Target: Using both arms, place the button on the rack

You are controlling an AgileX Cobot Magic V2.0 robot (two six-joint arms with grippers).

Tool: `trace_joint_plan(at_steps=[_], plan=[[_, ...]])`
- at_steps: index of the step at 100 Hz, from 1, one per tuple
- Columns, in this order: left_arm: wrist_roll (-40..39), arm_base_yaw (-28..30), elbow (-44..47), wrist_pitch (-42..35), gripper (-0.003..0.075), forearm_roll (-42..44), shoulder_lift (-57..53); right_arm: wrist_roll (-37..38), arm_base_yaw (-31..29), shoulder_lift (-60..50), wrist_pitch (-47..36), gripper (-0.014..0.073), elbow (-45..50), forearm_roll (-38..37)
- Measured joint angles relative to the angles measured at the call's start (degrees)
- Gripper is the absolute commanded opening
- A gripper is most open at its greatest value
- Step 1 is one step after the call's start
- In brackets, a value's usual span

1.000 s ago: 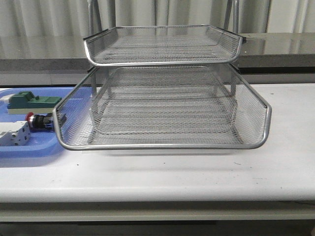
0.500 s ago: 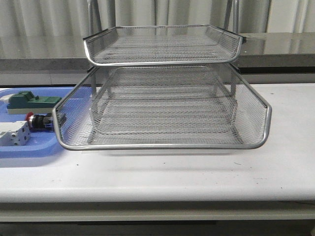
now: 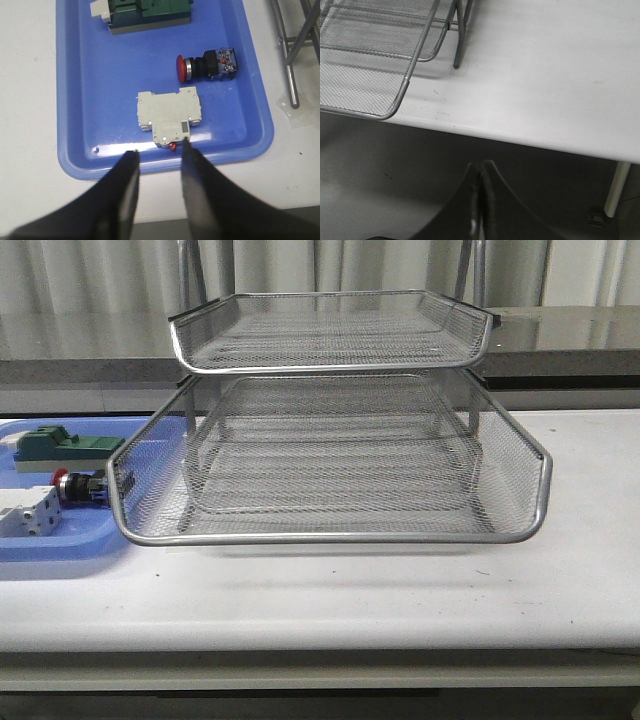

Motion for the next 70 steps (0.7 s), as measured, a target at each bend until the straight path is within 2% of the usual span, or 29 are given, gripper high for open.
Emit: trace_joint_plan(at_steps=[6, 13, 40, 51, 70], plan=[[0.55, 0.0, 0.0, 0.0, 0.0649, 0.0, 0.0, 0.0, 0.0, 0.0, 0.0, -0.0071, 0.0, 0.0], [0.66, 0.0, 0.0, 0.04, 0.0714, 0.0, 0.0, 0.0, 0.0, 0.0, 0.0, -0.0071, 0.0, 0.0], [1.02, 0.0, 0.0, 0.04, 0.0708, -0.14, 0.0, 0.0, 0.0, 0.0, 0.0, -0.0071, 0.0, 0.0], [1.02, 0.0, -0.24, -0.15, 0.0675, -0.49, 0.22, 0.0, 0.0, 0.0, 0.0, -0.0071, 0.0, 0.0], [5.6, 0.0, -5.84, 1.03, 0.0659, -0.84, 4.27, 0.0, 0.0, 0.0, 0.0, -0.0071, 0.0, 0.0]])
